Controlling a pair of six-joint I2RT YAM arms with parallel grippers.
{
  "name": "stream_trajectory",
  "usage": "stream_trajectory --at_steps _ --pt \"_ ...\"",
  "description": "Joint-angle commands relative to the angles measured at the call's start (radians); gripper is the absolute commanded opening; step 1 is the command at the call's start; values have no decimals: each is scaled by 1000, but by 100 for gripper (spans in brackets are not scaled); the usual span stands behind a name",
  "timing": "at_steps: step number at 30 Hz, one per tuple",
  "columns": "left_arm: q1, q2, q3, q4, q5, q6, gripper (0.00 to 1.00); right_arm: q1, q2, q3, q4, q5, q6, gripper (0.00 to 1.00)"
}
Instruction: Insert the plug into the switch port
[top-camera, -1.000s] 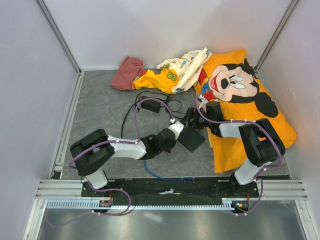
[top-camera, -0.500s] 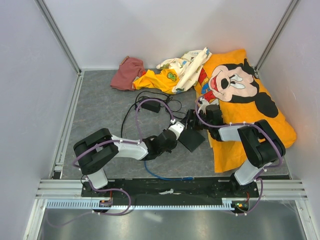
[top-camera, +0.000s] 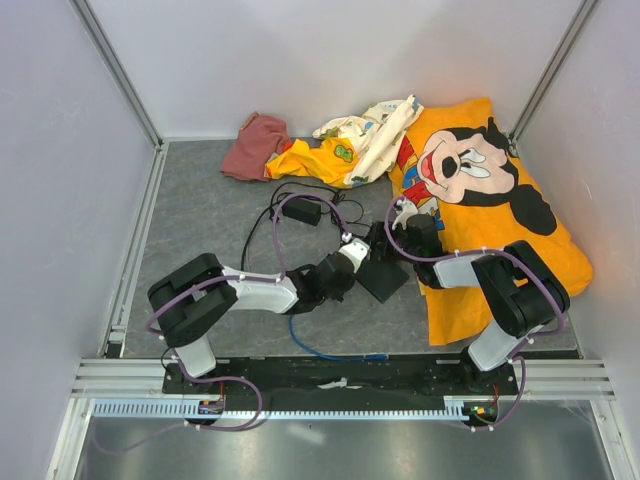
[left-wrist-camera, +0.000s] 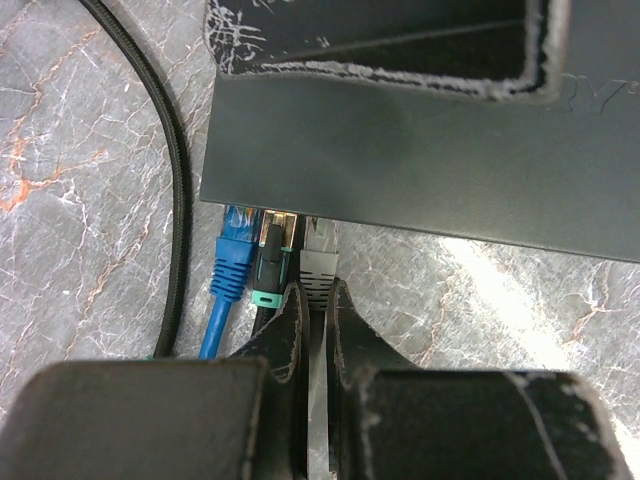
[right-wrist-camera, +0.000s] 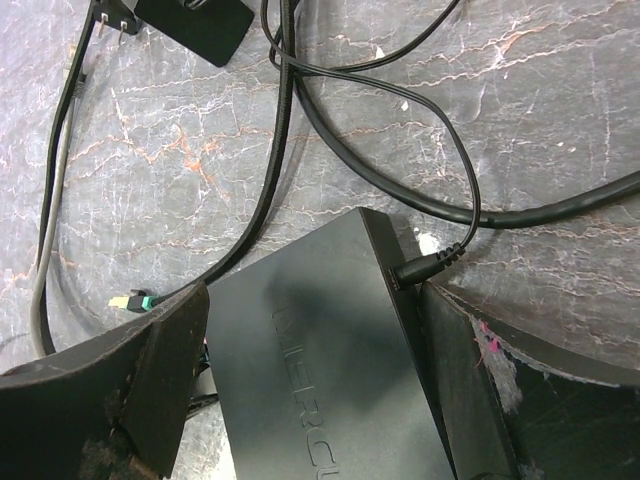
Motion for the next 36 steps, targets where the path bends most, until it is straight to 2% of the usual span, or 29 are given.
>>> stream_trajectory --at_steps 1,11,13,17,20,23,24,27,36 --pt "63 22 151 335 -11 -25 2 137 32 -86 -238 -331 149 91" --pt "74 42 219 339 24 -15 2 167 27 -110 -216 -333 175 91" --pt "74 36 188 335 62 -25 2 157 4 -104 -239 -284 154 92" --pt "74 11 105 312 140 -38 6 108 -39 -23 -407 -135 48 93" --pt "73 -18 46 279 171 -32 14 66 -50 41 -499 -25 -27 94" --pt "74 -55 1 231 184 -31 28 31 -44 86 -543 67 -70 95" --pt "74 -61 -4 199 184 -31 36 25 -42 94 -549 84 -76 95" --pt "74 -93 -16 147 170 -30 45 9 -56 118 -573 164 -96 95" --pt "74 -222 -47 -7 113 -45 61 -5 -145 201 -672 281 -148 98"
